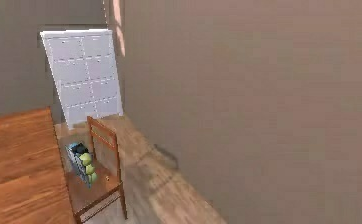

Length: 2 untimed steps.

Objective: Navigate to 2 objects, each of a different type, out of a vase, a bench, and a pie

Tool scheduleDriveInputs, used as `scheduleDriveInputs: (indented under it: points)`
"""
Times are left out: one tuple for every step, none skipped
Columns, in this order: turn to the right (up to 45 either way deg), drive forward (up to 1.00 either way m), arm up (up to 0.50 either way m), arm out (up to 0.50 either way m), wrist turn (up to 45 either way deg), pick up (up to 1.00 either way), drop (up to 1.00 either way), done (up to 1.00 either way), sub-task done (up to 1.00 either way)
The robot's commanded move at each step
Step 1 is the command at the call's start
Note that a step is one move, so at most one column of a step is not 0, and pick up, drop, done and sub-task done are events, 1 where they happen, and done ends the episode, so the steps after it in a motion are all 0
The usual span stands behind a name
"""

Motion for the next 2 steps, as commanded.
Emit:
scheduleDriveInputs:
  points:
    - [0.0,0.95,0.00,0.00,0.0,0.00,0.00,0.00,0.00]
    - [-30.0,0.00,0.00,0.00,0.0,0.00,0.00,0.00,0.00]
